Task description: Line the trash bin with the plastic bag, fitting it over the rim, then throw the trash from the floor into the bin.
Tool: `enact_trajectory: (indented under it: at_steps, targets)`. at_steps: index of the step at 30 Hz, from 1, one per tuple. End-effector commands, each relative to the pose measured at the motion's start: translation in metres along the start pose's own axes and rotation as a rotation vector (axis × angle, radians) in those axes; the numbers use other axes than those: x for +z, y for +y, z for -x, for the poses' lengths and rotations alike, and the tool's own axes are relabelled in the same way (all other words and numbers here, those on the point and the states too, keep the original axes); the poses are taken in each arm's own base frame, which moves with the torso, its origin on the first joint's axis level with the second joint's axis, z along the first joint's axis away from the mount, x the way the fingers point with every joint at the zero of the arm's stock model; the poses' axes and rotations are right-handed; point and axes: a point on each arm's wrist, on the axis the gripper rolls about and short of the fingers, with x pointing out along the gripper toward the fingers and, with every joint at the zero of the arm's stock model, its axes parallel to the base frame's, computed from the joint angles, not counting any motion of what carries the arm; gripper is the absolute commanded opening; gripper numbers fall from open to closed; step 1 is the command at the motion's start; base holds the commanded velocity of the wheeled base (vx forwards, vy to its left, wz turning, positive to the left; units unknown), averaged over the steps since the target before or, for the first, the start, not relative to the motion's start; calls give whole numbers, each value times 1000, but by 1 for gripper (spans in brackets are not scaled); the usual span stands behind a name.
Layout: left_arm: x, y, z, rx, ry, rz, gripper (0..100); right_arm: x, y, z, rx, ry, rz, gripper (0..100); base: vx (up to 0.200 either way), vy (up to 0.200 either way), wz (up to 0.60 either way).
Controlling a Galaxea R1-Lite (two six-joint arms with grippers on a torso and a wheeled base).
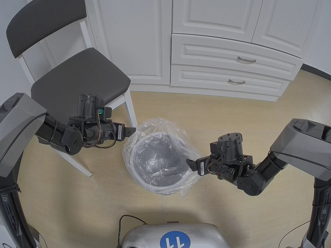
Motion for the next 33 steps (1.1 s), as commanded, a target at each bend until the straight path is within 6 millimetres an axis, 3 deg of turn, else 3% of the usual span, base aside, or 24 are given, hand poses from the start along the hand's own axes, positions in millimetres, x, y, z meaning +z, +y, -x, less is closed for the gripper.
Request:
enact_trajectory:
  at_steps: [1, 13, 21, 24, 33]
  targets:
    - [-11, 0, -10, -1, 28, 0, 100, -13, -8, -16, -38, 28, -2, 100, 0, 0, 0]
    - [-17, 1, -21, -1, 44, 4, 100, -8, -34, -34, -150, 0, -27, 100, 0, 0, 0]
    - [-19, 1, -25, -1, 47, 5, 100, -22, -62, -49, -219, 40, 10, 100, 0, 0, 0]
    - [-22, 2, -29, 0, 44, 4, 100, -22, -63, -51, -220, 37, 7, 100, 0, 0, 0]
    - [-41, 10, -66, 110, 55, 11, 100, -6, -39, -45, -159, -111, -23, 100, 0, 0, 0]
